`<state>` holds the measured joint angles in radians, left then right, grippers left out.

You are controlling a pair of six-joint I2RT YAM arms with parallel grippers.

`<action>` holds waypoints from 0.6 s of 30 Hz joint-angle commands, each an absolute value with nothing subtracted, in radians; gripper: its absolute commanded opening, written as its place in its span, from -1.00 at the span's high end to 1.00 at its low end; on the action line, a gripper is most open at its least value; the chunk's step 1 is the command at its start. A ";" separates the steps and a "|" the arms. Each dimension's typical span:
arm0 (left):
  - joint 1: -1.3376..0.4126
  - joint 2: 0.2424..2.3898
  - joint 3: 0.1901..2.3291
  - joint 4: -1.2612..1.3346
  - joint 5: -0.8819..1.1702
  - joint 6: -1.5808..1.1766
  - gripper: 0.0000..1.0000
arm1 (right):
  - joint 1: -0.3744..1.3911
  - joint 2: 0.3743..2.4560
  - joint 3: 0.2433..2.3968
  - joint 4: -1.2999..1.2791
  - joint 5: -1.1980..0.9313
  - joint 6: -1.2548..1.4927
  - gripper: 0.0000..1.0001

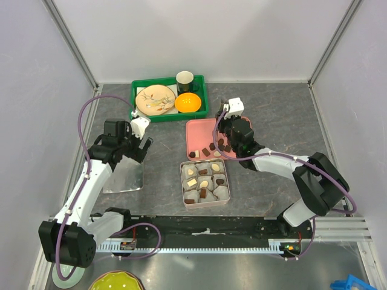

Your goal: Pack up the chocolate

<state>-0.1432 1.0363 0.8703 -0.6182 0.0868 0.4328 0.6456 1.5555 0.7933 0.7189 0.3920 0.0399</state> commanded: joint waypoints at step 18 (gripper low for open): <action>-0.141 1.026 0.874 -0.591 0.077 0.471 -0.98 | 0.620 1.572 0.769 0.756 0.365 0.092 0.06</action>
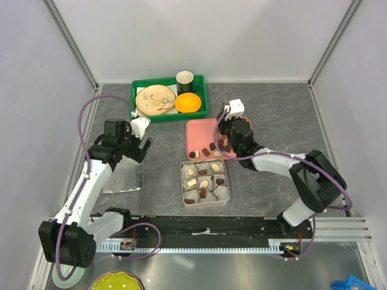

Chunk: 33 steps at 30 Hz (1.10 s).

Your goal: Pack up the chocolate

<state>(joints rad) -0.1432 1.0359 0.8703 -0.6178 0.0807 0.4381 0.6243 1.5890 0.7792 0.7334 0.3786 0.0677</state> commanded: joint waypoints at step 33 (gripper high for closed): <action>-0.141 1.019 0.877 -0.597 0.084 0.474 -0.98 | 0.620 1.477 0.799 0.673 0.360 0.081 0.35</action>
<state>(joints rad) -0.1432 1.0351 0.8703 -0.6182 0.0807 0.4408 0.6239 1.5200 0.7742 0.6548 0.3557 0.0860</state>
